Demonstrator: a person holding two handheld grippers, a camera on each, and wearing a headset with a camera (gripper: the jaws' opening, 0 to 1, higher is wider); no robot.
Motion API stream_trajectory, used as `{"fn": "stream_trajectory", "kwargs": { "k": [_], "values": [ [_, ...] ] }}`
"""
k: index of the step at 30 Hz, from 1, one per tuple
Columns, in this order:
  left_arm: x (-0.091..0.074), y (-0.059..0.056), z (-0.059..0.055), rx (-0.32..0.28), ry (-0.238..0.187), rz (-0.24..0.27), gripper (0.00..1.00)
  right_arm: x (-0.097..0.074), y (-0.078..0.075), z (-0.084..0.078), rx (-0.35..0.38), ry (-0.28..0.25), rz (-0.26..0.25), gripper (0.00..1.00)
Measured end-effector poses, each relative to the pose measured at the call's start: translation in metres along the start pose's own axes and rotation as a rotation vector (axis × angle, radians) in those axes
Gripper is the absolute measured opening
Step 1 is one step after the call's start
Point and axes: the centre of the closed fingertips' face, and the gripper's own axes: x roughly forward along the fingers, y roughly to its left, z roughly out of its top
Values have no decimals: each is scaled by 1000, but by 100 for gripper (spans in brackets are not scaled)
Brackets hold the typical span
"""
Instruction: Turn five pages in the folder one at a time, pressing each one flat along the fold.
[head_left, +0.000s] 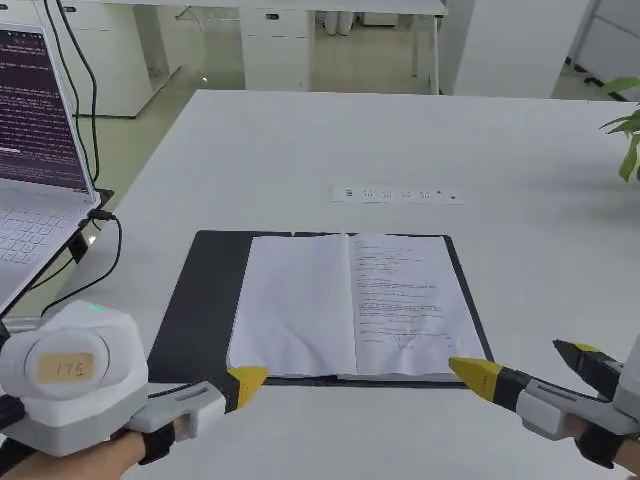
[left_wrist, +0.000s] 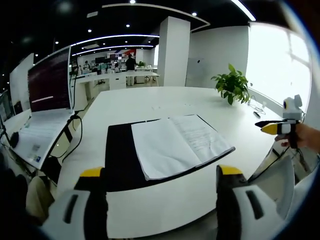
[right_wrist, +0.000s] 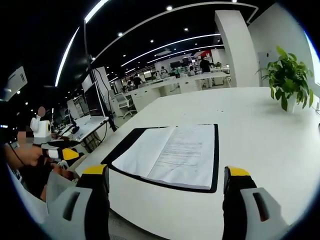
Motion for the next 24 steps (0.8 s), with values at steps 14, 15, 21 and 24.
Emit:
{"fn": "stream_trajectory", "kwargs": {
  "k": [14,15,21,24],
  "values": [
    [78,-70,10,103,46,-158,75,6,3,-15,19,31,9,91],
    [85,-76,10,115,49,-169,75,6,3,-16,22,32,8,91],
    [111,-102,2,144,88,-217,70,6,-2,-19,36,33,-4,89],
    [124,-115,-1,159,99,-238,69,5,-6,-20,44,32,-15,88]
  ]
}}
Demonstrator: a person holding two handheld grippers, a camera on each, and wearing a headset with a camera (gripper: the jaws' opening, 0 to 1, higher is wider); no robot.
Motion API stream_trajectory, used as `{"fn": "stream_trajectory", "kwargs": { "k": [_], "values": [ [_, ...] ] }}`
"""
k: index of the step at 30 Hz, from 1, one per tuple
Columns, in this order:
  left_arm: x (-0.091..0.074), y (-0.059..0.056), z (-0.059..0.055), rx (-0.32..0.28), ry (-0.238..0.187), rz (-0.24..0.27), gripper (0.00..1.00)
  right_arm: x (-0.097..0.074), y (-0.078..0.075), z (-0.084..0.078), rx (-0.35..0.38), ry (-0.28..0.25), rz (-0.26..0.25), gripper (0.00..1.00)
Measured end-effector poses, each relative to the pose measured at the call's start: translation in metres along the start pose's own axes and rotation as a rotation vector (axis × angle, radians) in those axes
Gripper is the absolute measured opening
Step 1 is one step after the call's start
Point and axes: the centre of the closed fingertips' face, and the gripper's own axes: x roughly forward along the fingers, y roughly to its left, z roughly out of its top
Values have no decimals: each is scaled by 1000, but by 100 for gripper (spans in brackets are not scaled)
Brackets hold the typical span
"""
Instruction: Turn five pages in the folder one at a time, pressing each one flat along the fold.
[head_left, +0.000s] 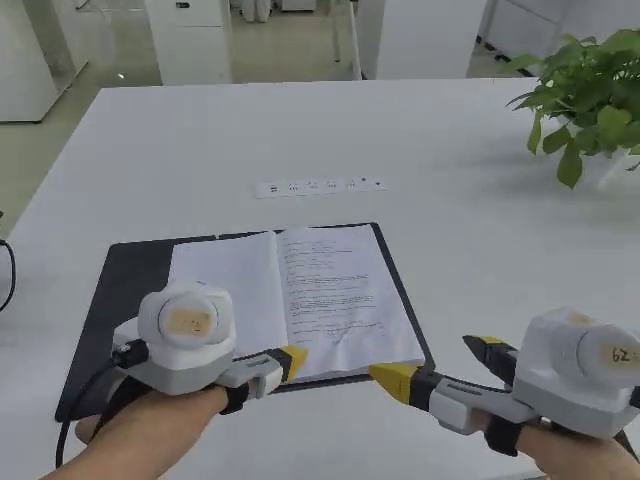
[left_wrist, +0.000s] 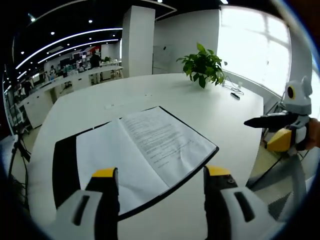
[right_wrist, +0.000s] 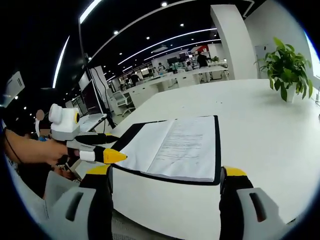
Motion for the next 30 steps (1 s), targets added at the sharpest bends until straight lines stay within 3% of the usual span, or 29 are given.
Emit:
{"fn": "stream_trajectory", "kwargs": {
  "k": [4,10,16,30],
  "values": [
    [23,-15,-4,60,18,-35,69,0,-3,-1,9,0,-12,86],
    [56,-38,-2,99,23,-81,67,-1,-7,-1,14,-10,-30,85],
    [76,-54,-5,122,43,-106,65,-3,-7,2,13,-25,-31,84],
    [110,-59,-6,109,64,-95,63,-11,-15,1,43,-46,-57,80]
  ]
}}
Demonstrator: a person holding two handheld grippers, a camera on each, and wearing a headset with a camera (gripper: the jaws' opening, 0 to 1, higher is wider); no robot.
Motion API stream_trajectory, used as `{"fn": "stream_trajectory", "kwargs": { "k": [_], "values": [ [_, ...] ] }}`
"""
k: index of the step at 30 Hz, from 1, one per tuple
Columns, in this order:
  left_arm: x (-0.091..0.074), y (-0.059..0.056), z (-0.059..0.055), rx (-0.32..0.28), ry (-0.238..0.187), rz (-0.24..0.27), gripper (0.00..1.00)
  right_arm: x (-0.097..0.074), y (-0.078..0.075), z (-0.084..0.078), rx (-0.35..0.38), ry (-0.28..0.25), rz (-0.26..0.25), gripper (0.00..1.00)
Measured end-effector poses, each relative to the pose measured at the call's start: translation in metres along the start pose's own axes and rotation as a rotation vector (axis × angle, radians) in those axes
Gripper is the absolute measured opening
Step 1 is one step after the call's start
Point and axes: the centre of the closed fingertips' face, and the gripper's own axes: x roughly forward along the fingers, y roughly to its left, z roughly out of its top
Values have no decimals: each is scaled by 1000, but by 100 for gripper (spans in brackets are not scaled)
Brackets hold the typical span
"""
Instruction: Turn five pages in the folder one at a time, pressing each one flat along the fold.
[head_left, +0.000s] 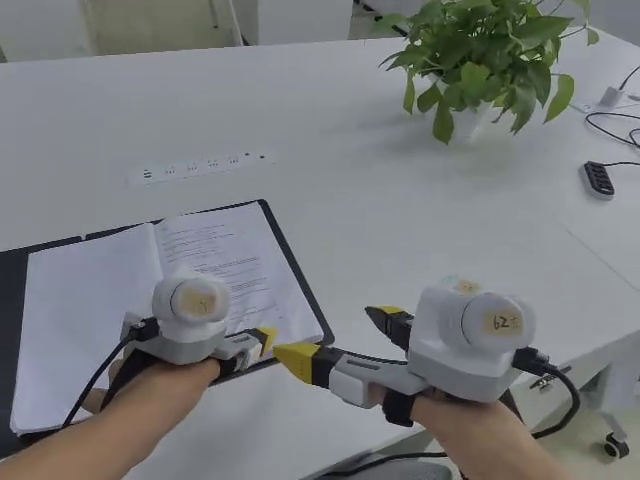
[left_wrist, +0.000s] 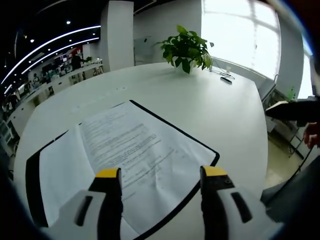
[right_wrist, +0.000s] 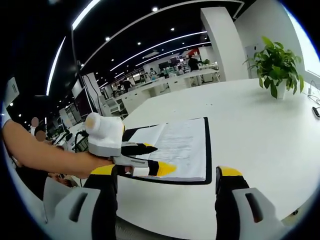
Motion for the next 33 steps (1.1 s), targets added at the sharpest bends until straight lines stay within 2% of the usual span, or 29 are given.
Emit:
{"fn": "stream_trajectory", "kwargs": {
  "k": [8,13,16,18,19,20,25,33],
  "values": [
    [17,0,0,-3,3,16,60,-2,-2,1,1,-7,-4,78],
    [24,1,-5,3,18,28,59,-3,-5,1,3,-8,-8,78],
    [29,3,-12,2,47,31,58,-3,-6,1,9,-10,-11,77],
    [30,2,-21,2,74,38,57,-3,-6,-1,10,-5,-11,76],
    [31,2,-20,32,53,47,57,-3,-6,-2,7,-2,-11,76],
    [31,2,-21,35,49,50,56,-3,-6,-3,6,-1,-11,76],
    [30,3,-21,29,-32,47,55,-1,-7,-7,12,8,-14,75],
    [30,-2,-22,34,-67,37,45,-1,-10,-6,18,8,-18,74]
  ]
}}
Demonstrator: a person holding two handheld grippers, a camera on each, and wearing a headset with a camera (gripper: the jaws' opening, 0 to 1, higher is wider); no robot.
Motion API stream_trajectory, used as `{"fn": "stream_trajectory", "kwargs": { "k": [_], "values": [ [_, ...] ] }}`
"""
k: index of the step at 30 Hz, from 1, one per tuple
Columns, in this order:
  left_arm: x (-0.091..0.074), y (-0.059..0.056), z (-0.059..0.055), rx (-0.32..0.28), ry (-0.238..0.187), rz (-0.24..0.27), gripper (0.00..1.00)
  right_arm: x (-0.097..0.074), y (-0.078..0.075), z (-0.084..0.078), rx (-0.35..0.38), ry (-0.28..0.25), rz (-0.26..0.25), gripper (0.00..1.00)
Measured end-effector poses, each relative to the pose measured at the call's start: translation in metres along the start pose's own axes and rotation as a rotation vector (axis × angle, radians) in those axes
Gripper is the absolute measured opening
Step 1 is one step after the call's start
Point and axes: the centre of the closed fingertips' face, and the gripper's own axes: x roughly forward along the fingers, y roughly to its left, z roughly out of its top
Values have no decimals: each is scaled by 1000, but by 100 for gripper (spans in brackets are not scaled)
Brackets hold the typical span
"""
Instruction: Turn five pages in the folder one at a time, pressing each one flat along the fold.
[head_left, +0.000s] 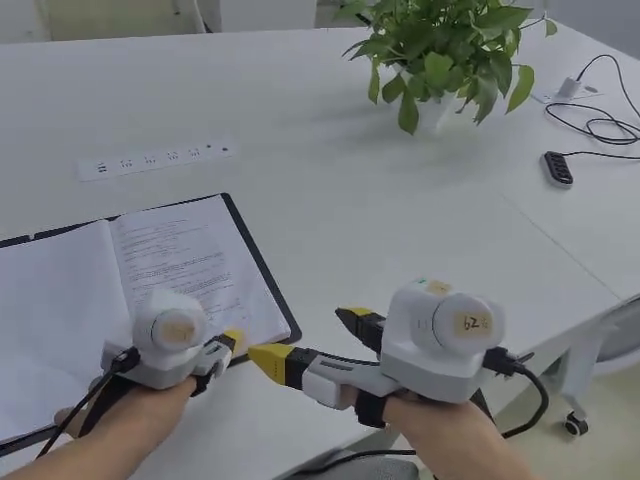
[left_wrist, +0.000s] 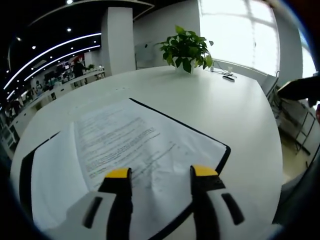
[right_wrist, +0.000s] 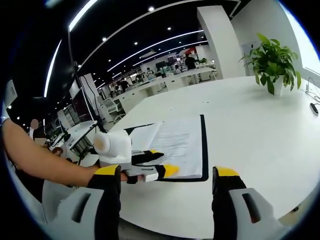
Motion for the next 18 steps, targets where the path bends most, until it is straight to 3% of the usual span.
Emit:
{"fn": "stream_trajectory", "kwargs": {
  "k": [10,13,14,15,18],
  "values": [
    [-2,7,0,-16,-30,17,30,6,-2,-6,1,27,7,72],
    [-4,22,-1,-34,-23,60,13,10,-3,-8,-2,40,12,72],
    [-4,21,0,-34,-30,47,12,12,-3,-9,-4,44,14,72],
    [-4,18,0,12,-28,43,12,14,-4,-9,-5,47,15,72],
    [-4,21,0,-69,-25,57,11,19,-6,-9,-8,53,21,71]
  ]
}}
